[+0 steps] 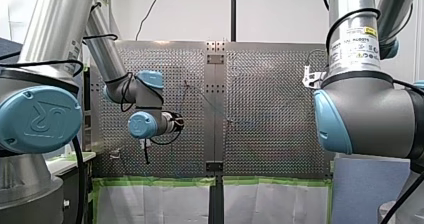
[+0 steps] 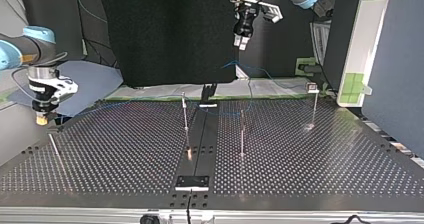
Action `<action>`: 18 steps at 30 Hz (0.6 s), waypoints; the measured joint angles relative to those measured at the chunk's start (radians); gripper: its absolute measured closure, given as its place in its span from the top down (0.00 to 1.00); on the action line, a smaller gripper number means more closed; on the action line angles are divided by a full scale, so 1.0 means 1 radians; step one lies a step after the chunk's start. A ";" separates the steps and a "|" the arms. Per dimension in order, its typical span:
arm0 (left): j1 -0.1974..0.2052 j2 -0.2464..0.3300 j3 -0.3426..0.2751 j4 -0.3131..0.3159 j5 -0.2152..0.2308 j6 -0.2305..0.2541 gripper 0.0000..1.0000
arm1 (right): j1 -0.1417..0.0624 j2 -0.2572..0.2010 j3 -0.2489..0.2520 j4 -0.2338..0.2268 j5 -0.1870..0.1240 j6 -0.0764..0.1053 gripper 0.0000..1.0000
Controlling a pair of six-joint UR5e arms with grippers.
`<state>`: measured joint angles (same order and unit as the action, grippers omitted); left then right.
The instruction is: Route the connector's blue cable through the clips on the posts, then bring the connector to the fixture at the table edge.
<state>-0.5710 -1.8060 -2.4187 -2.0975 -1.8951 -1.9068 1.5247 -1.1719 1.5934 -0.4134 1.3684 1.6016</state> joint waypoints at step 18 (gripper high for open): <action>0.000 0.000 0.000 -0.024 -0.013 0.008 0.98 | -0.011 0.002 -0.010 0.014 -0.154 -0.005 0.00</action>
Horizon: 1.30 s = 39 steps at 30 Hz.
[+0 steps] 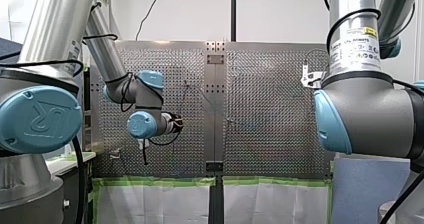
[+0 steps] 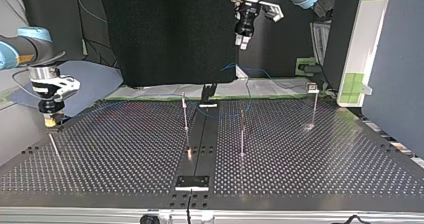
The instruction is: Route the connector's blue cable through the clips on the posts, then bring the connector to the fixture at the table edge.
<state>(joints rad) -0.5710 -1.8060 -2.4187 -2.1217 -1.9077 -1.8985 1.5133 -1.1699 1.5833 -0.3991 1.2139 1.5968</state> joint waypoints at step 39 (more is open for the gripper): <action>0.001 0.000 0.001 -0.009 -0.006 0.006 0.98 | -0.050 0.040 -0.041 0.029 -0.084 -0.031 0.00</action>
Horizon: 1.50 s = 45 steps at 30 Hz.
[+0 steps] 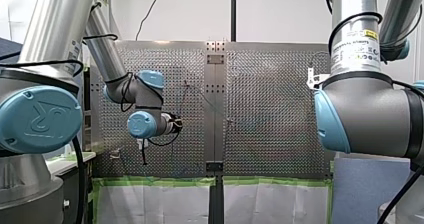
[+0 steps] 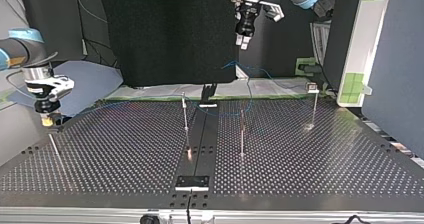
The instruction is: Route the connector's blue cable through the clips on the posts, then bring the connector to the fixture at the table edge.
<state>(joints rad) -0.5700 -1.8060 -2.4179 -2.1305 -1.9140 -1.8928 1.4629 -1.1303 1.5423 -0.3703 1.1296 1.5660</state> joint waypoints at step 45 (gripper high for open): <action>0.005 0.000 0.000 -0.003 0.000 0.000 0.98 | 0.033 0.033 -0.043 -0.032 -0.036 -0.053 0.00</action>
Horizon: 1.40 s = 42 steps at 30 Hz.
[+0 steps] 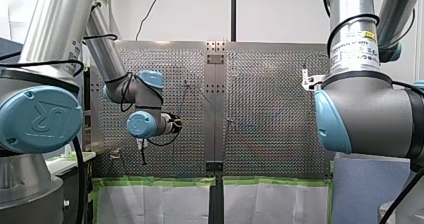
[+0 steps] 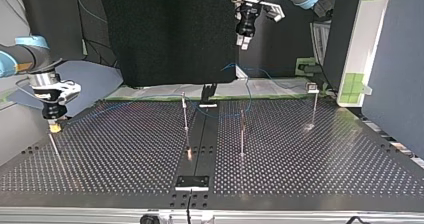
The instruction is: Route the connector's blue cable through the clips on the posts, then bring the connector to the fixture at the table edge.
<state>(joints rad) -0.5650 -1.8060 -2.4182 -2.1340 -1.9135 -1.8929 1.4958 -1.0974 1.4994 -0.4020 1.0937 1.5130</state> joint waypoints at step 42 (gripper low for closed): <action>0.000 0.000 0.000 0.000 0.000 0.000 0.98 | -0.004 0.005 0.000 -0.008 0.002 0.016 0.00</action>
<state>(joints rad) -0.5650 -1.8060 -2.4179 -2.1340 -1.9136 -1.8928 1.4920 -1.0923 1.4989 -0.4101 1.0955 1.5292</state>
